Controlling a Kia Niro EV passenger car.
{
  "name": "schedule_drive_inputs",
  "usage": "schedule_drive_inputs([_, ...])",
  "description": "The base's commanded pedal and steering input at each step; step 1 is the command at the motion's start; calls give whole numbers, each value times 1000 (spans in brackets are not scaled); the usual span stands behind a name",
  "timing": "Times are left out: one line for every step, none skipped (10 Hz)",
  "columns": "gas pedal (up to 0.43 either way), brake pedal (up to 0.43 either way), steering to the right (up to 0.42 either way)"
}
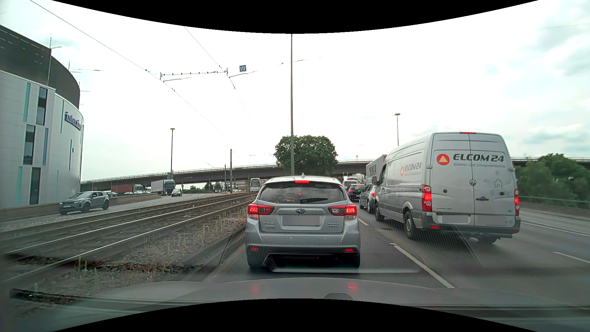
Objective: Follow the waypoints while adhering to traffic rules and regulations
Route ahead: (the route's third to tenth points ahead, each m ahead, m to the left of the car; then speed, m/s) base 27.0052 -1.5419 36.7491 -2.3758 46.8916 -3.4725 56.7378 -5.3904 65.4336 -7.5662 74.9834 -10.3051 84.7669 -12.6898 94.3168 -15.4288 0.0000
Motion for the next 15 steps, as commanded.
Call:
schedule_drive_inputs([0,232,-8])
schedule_drive_inputs([0,232,-8])
schedule_drive_inputs([0,232,-8])
schedule_drive_inputs([0,232,-7])
schedule_drive_inputs([0,232,-8])
schedule_drive_inputs([0,232,-7])
schedule_drive_inputs([0,232,-7])
schedule_drive_inputs([0,232,-7])
schedule_drive_inputs([0,232,-8])
schedule_drive_inputs([0,232,-8])
schedule_drive_inputs([0,232,-8])
schedule_drive_inputs([0,232,-7])
schedule_drive_inputs([0,232,-8])
schedule_drive_inputs([0,232,-7])
schedule_drive_inputs([0,232,-8])
